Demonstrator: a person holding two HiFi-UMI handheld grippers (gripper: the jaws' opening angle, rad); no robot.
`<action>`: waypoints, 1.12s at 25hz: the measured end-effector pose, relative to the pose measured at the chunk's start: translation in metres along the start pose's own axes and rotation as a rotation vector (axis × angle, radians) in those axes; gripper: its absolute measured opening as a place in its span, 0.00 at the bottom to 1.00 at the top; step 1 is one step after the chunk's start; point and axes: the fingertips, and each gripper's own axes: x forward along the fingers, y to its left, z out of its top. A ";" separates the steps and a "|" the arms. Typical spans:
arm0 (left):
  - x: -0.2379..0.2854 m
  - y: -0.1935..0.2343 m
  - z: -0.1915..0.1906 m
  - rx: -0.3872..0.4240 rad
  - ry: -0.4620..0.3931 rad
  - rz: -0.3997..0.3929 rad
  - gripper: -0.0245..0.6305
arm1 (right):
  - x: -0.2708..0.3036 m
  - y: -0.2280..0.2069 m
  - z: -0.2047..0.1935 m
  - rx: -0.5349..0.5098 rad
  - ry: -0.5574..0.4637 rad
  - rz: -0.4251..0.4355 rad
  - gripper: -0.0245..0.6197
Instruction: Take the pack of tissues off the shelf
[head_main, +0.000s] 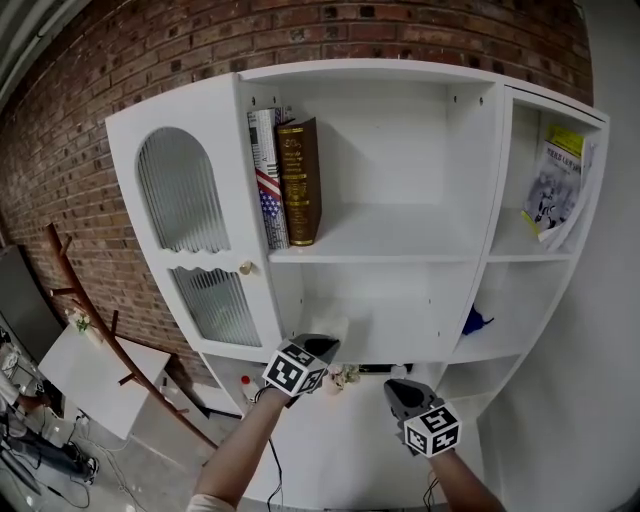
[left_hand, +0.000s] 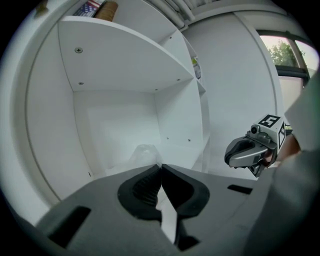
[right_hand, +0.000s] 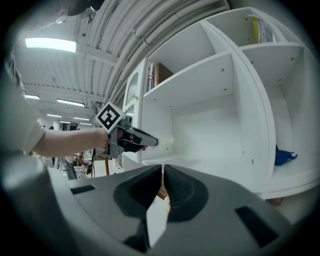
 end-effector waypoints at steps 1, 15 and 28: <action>-0.003 -0.002 -0.002 0.003 -0.004 -0.004 0.07 | -0.001 0.002 0.000 0.000 0.001 -0.003 0.09; -0.055 -0.030 -0.023 0.029 -0.068 -0.025 0.07 | -0.024 0.036 0.002 -0.010 -0.010 -0.082 0.09; -0.099 -0.051 -0.061 0.013 -0.093 -0.031 0.07 | -0.053 0.074 -0.007 -0.010 -0.014 -0.163 0.09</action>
